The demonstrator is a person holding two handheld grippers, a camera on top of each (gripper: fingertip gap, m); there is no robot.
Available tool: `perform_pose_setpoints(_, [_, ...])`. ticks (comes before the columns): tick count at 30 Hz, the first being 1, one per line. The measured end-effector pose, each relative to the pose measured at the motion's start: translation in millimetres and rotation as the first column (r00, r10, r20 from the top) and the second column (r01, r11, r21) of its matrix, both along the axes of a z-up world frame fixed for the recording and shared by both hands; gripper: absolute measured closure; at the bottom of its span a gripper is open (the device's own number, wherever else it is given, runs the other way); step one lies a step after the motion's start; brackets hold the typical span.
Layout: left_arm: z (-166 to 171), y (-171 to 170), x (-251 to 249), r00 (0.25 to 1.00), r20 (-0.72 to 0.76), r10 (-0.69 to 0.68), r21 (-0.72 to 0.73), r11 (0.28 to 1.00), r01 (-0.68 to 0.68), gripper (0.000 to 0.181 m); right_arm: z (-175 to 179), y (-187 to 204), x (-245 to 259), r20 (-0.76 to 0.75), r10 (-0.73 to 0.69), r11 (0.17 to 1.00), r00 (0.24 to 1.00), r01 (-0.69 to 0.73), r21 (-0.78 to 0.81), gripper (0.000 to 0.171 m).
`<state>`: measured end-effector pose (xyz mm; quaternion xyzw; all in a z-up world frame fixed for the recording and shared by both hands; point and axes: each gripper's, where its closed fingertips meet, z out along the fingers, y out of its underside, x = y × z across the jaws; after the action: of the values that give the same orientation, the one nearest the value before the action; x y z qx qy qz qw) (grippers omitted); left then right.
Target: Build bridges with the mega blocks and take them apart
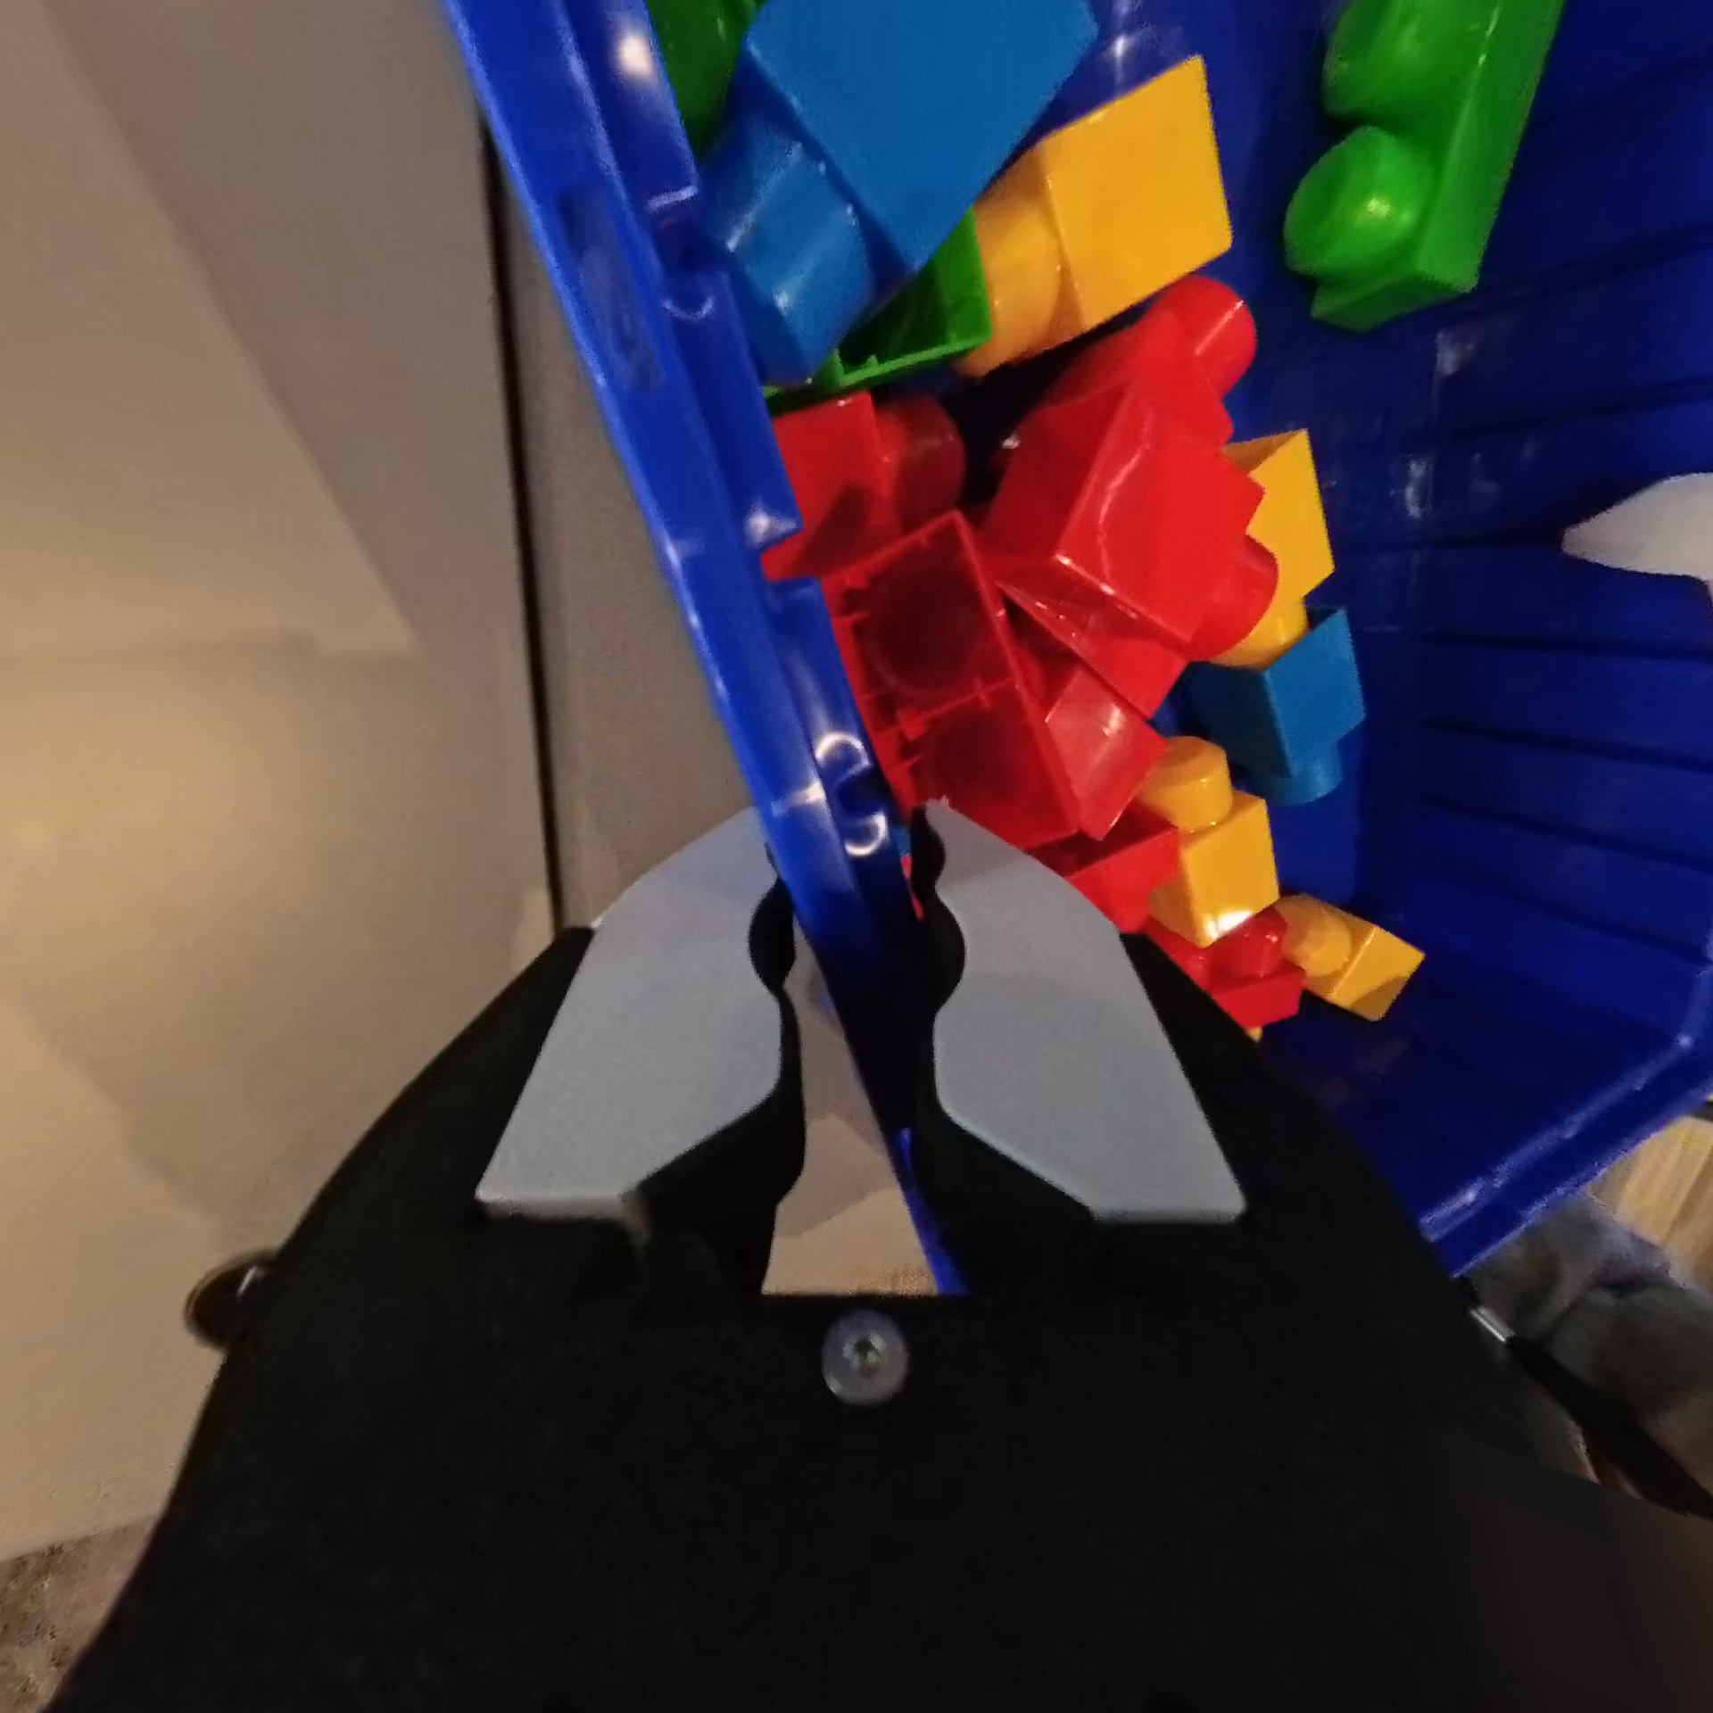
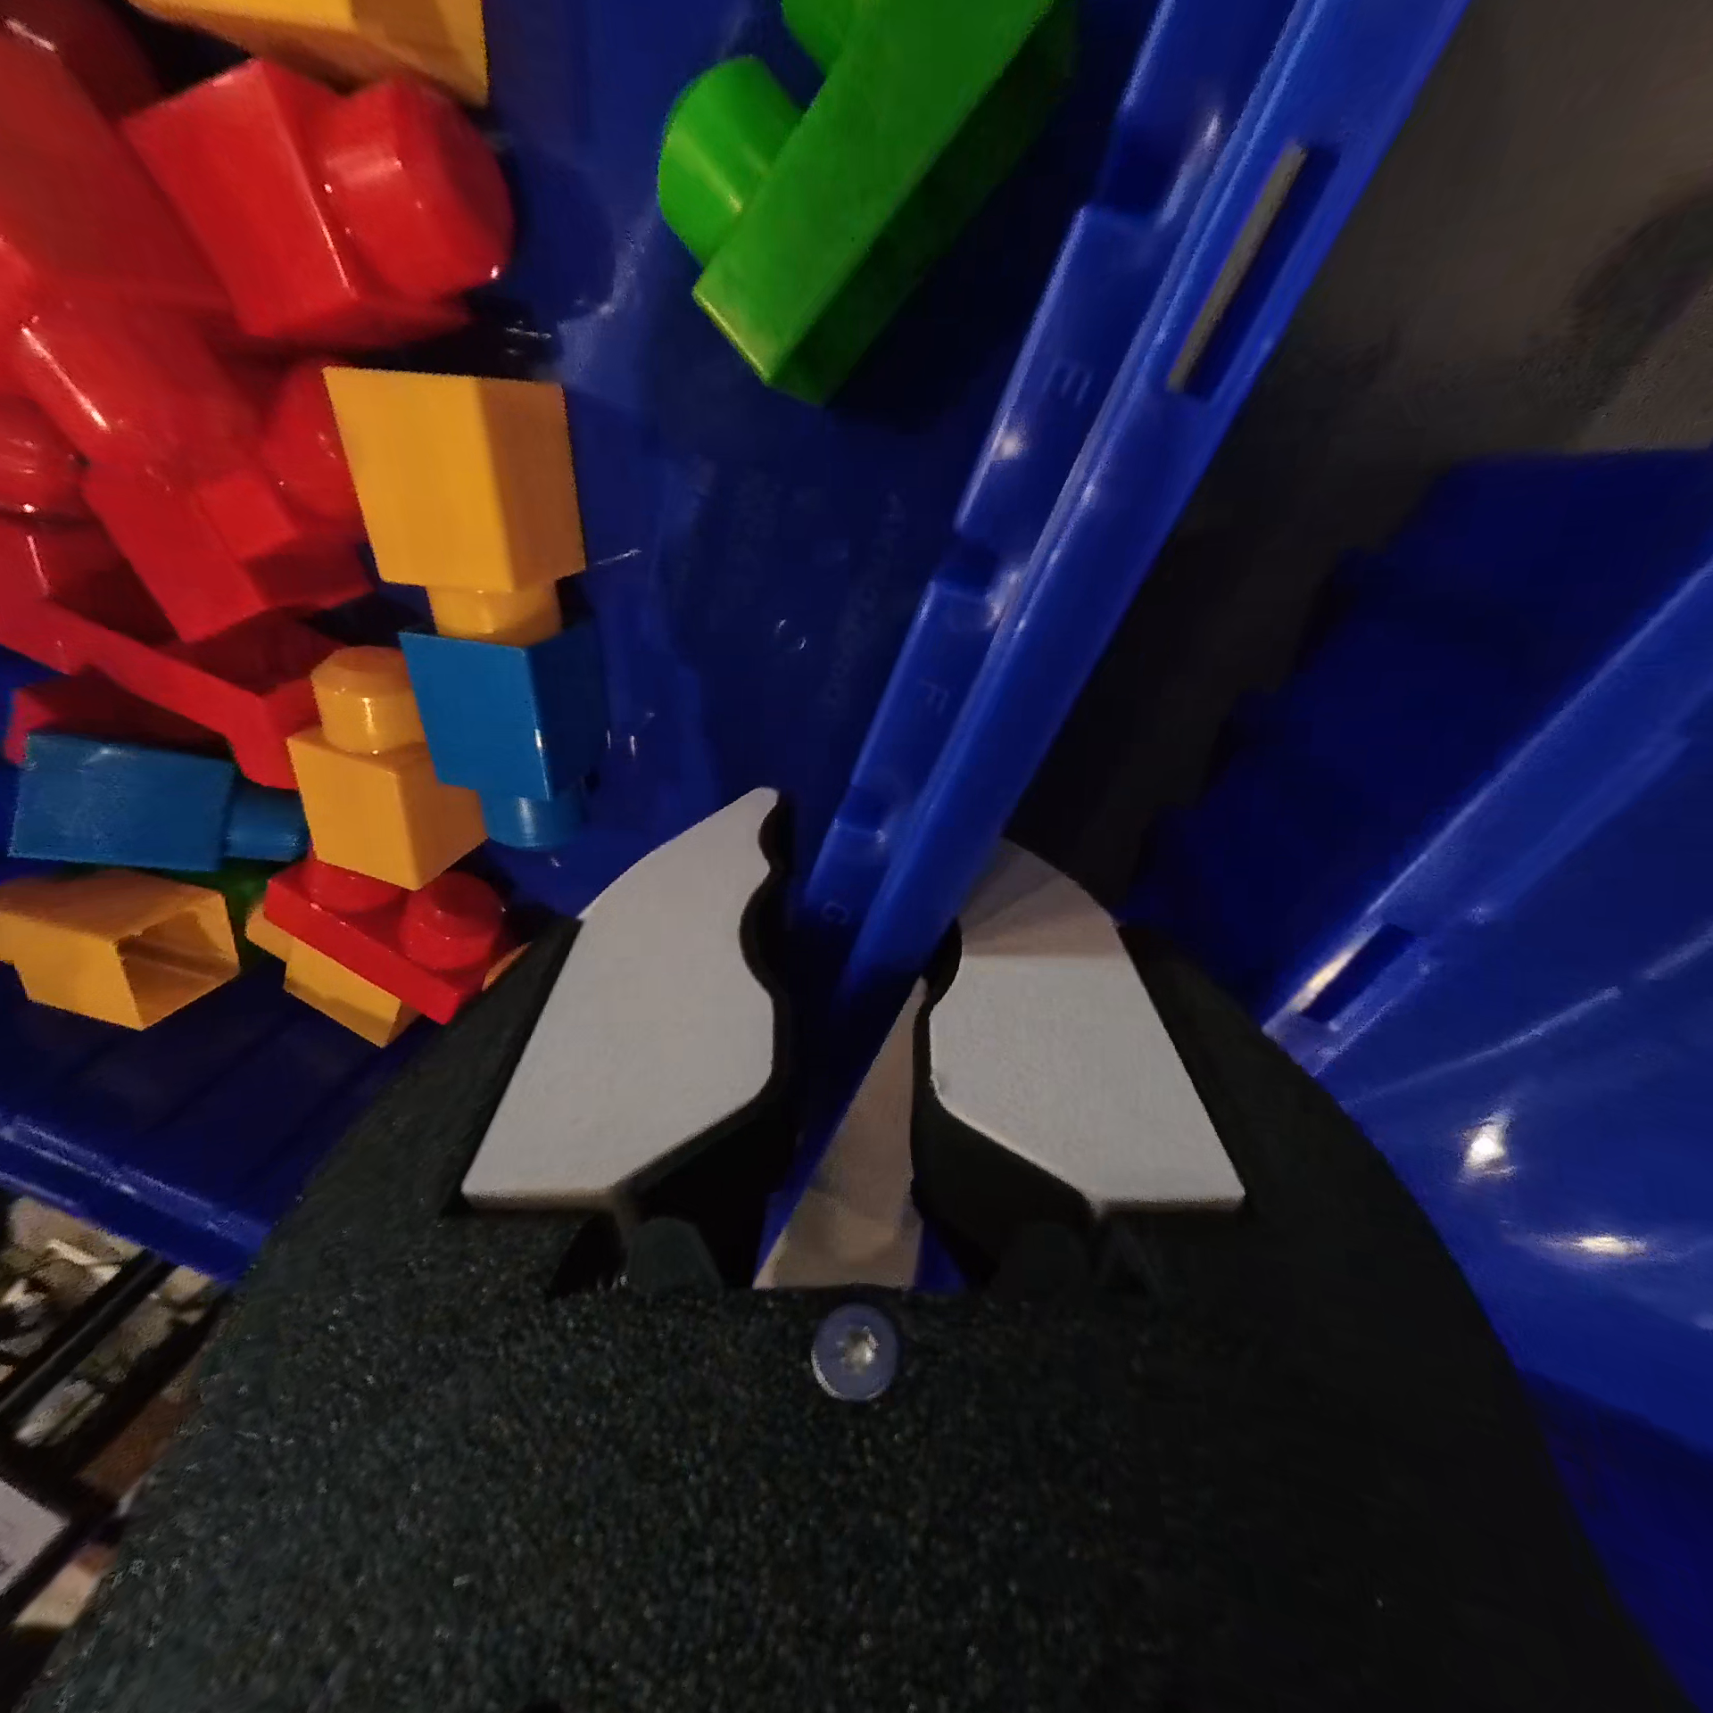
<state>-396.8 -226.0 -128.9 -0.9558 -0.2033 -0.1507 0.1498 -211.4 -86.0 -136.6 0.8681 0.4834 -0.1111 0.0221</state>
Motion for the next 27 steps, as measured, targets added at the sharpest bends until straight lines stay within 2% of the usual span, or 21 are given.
perform_pose_setpoints(4, [-2,31,19,0.998,0.011,-0.06,0.075,0.995,0.059,0.159,-1,4,36,0.052,-0.002,0.998,0.999,0.005,-0.055,0.14])
perform_pose_setpoints(6, [-2,42,25,0.997,-0.007,-0.081,0.108,0.991,0.082,0.158,0,3,45,0.03,0.023,0.997,0.999,-0.02,-0.076,0.137])
perform_pose_setpoints(7, [-1,45,26,0.996,-0.022,-0.091,0.117,0.989,0.093,0.156,3,0,44,-0.013,0.038,0.994,0.999,-0.039,-0.099,0.125])
perform_pose_setpoints(9, [6,51,33,0.995,-0.004,-0.099,0.157,0.983,0.099,0.133,11,-10,36,-0.113,0.03,0.985,0.993,-0.048,-0.164,0.094])
perform_pose_setpoints(12, [27,53,39,0.997,0.003,-0.08,0.255,0.964,0.077,0.101,20,-12,31,-0.218,0.043,0.988,0.975,-0.073,-0.134,0.082])
perform_pose_setpoints(14, [46,51,37,0.999,-0.032,-0.038,0.35,0.936,0.047,0.098,30,-12,29,-0.305,0.047,0.988,0.951,-0.089,-0.125,0.076])
perform_pose_setpoints(16, [72,47,40,0.999,-0.044,-0.003,0.475,0.879,0.024,0.097,37,-19,27,-0.385,0.037,0.977,0.922,-0.114,-0.178,0.063])
perform_pose_setpoints(18, [109,43,49,0.999,-0.032,0.033,0.642,0.766,-0.005,0.099,42,-24,27,-0.447,0.027,0.967,0.894,-0.136,-0.214,0.06])
perform_pose_setpoints(20, [140,35,59,0.996,-0.053,0.066,0.751,0.66,-0.004,0.101,47,-28,28,-0.486,0.007,0.959,0.874,-0.144,-0.245,0.057])
perform_pose_setpoints(22, [155,27,75,0.993,-0.095,0.07,0.784,0.62,0.031,0.1,49,-32,33,-0.481,0.005,0.962,0.877,-0.134,-0.236,0.055])
perform_pose_setpoints(25, [160,22,107,0.986,-0.158,0.051,0.806,0.584,0.099,0.098,61,-50,51,-0.445,0.017,0.948,0.895,-0.157,-0.278,0.065])
perform_pose_setpoints(27, [161,22,129,0.985,-0.173,0.03,0.824,0.551,0.128,0.098,74,-54,61,-0.461,0.07,0.963,0.884,-0.18,-0.199,0.068])
